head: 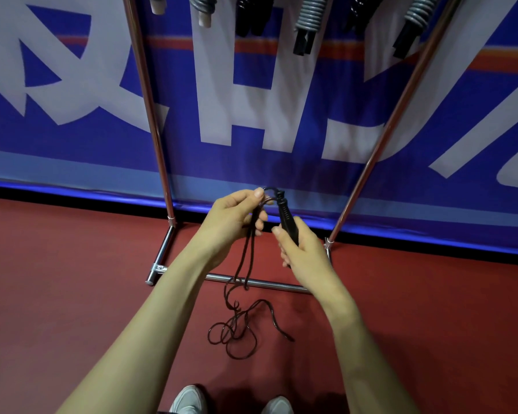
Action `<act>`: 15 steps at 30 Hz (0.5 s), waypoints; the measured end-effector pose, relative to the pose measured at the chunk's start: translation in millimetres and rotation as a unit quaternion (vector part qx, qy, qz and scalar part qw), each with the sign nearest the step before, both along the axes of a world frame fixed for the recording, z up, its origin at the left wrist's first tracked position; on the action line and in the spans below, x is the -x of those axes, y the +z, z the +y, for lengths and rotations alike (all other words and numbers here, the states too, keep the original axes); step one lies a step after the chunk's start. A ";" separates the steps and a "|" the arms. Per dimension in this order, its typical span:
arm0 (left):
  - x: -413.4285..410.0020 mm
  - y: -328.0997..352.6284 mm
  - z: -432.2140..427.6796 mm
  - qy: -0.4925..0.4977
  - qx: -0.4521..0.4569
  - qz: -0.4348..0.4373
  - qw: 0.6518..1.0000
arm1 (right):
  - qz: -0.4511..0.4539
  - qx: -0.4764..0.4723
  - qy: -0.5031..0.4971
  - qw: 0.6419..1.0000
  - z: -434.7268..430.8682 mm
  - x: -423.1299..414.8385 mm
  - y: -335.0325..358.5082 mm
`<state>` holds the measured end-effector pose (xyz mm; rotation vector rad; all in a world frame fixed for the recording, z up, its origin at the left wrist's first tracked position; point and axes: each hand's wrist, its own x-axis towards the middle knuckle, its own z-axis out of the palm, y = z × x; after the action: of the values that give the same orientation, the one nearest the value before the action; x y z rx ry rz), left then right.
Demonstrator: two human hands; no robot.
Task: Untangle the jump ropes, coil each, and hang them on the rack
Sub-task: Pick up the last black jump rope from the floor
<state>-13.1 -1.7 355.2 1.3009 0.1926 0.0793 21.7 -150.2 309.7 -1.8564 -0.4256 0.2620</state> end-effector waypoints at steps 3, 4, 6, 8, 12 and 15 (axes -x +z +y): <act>0.5 -4.3 -5.8 -0.033 -0.086 0.010 0.996 | 0.009 -0.032 -0.050 0.998 -2.6 -6.1 4.9; 0.7 -5.8 -7.2 -0.039 -0.122 0.007 0.992 | 0.019 -0.040 -0.048 0.998 -3.7 -7.0 6.7; 0.9 -6.8 -8.7 -0.025 -0.157 -0.010 0.987 | 0.044 -0.055 -0.021 0.997 -5.2 -6.8 8.8; 0.6 -6.0 -8.1 0.009 -0.153 -0.021 0.988 | 0.060 -0.077 0.000 0.995 -5.9 -5.4 11.3; 0.6 -9.0 -6.2 0.043 -0.214 -0.033 0.975 | 0.069 -0.066 -0.001 0.995 -6.4 -5.9 12.5; 0.9 -12.1 -5.6 0.060 -0.262 -0.042 0.962 | 0.113 -0.064 0.027 0.991 -5.7 -2.4 14.2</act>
<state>-14.0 -7.3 343.1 1.8097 0.1837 0.3048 24.0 -156.0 323.9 -1.6683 -0.3287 0.4669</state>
